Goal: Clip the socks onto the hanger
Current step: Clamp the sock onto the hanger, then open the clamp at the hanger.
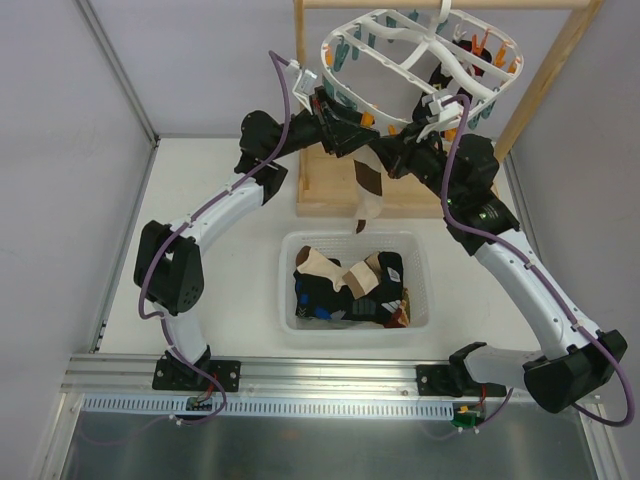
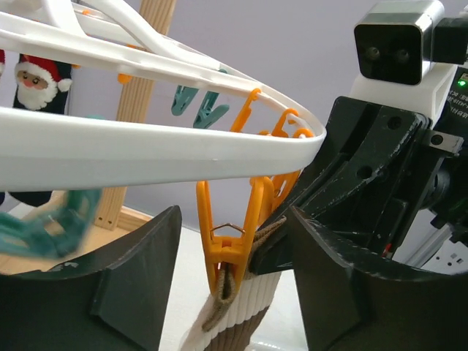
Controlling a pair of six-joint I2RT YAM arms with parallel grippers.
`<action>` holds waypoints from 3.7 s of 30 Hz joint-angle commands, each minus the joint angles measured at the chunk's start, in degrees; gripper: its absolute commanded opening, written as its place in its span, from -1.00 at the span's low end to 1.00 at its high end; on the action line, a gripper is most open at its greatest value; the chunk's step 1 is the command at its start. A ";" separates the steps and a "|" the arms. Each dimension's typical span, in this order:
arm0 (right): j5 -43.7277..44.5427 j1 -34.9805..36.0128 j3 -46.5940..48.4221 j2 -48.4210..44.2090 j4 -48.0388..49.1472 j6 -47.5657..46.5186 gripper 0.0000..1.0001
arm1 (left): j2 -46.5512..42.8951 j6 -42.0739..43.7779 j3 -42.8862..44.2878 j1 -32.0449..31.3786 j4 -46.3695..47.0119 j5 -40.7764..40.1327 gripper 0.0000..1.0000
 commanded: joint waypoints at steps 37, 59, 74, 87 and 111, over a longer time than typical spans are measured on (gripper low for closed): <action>3.18 -2.08 1.09 -7.11 -8.62 -1.23 -0.99 | -9.66 -6.70 -6.42 6.05 0.97 -1.23 0.71; 2.21 -2.08 1.88 -7.29 -8.62 -1.23 -0.99 | -5.17 5.69 1.24 1.13 -8.88 -7.46 0.57; 1.77 -2.17 2.14 -6.85 -9.23 -1.76 -0.99 | -1.93 10.18 5.01 2.36 -7.39 -2.98 0.54; 2.21 -2.52 1.97 -6.85 -9.23 -2.02 -0.99 | -0.16 7.63 6.86 2.53 -5.63 -2.19 0.14; 2.31 -2.79 5.39 -7.98 -20.29 -4.74 -0.26 | -2.71 7.19 3.35 2.36 -7.03 -7.37 -1.00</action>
